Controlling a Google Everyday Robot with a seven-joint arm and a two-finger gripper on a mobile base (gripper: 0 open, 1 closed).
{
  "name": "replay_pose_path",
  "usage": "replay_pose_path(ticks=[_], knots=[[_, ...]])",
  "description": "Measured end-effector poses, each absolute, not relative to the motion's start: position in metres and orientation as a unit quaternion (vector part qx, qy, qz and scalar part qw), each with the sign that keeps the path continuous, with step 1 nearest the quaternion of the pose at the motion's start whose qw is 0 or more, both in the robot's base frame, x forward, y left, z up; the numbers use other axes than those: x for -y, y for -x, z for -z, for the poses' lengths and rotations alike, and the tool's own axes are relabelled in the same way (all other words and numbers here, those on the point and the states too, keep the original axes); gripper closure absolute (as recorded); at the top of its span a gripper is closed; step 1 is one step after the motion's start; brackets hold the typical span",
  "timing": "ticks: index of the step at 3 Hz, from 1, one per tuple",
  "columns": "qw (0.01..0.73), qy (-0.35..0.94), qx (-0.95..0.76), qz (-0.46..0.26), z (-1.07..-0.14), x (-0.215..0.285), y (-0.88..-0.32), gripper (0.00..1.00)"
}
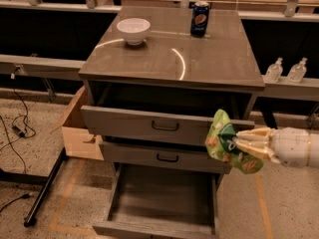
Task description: Pick green rice chip bag from bottom drawer and place on counter
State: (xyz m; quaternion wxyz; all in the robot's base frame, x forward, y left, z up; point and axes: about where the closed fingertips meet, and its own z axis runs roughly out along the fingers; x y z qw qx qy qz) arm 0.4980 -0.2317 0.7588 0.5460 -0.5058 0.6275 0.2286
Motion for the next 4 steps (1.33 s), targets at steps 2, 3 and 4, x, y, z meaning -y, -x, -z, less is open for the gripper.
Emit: replay_pose_path(ticks=[2, 3, 4], knots=[[0.576, 0.534, -0.581, -0.211, -0.914, 0.243, -0.513, 1.00], [0.590, 0.547, -0.571, -0.165, -0.947, 0.237, -0.550, 1.00], [0.618, 0.536, -0.563, -0.119, -0.975, 0.224, -0.614, 1.00]])
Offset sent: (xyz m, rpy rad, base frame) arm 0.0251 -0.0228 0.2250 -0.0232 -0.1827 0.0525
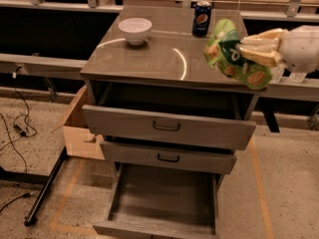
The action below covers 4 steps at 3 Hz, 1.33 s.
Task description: Pick green rice chip bag from bottom drawer and place on counter
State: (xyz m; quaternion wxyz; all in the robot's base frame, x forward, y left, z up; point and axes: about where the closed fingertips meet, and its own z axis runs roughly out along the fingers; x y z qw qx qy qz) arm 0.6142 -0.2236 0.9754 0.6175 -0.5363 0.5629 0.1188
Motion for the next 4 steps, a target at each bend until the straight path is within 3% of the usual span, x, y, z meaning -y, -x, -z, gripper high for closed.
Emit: replay_pose_path(ticks=[3, 4], knots=[[0.655, 0.512, -0.551, -0.070, -0.979, 0.146, -0.781, 1.00], [0.648, 0.517, -0.557, -0.048, -0.960, 0.138, -0.803, 0.85]])
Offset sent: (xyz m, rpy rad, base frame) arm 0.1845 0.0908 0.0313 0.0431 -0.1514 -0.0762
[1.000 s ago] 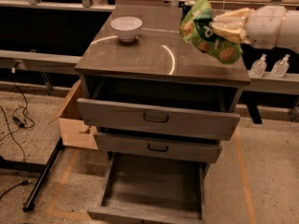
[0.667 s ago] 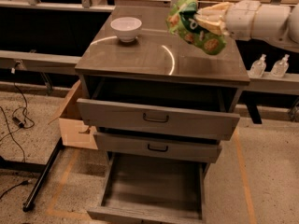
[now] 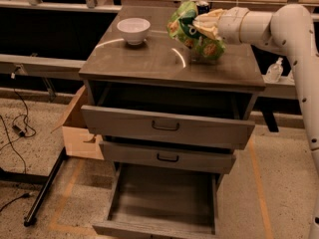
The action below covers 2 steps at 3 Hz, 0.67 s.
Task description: Pick green rice chip bag from bottom drawer and place on counter
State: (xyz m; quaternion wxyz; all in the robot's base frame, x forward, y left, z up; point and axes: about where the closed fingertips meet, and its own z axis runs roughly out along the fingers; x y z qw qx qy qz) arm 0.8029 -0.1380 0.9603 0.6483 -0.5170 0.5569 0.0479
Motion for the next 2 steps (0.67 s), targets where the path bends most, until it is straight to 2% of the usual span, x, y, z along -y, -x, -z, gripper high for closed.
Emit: replay_pose_path(ticks=[2], knots=[[0.632, 0.517, -0.575, -0.052, -0.936, 0.129, -0.796, 0.38]])
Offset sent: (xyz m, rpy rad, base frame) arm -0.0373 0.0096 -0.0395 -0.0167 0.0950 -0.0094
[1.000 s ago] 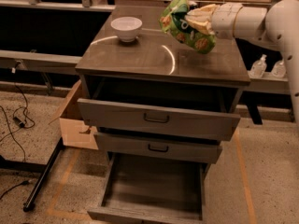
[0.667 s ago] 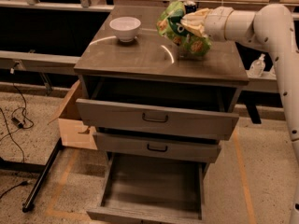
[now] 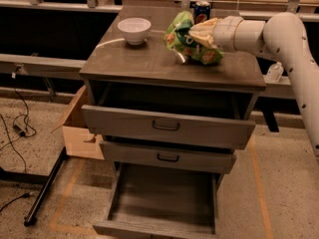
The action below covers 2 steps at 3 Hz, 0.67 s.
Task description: Pick green rice chip bag from bottom drawer and place on counter
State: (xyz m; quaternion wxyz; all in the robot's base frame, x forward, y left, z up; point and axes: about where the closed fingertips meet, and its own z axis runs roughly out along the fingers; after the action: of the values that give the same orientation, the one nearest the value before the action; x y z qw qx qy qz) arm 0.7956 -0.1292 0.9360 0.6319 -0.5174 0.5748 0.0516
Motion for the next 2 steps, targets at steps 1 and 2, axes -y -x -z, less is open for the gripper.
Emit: replay_pose_path(ticks=[1, 2], knots=[[0.633, 0.509, -0.580, -0.059, -0.9299, 0.1359, -0.7883, 0.15], [0.620, 0.510, -0.592, -0.070, -0.9248, 0.1458, -0.7923, 0.00]])
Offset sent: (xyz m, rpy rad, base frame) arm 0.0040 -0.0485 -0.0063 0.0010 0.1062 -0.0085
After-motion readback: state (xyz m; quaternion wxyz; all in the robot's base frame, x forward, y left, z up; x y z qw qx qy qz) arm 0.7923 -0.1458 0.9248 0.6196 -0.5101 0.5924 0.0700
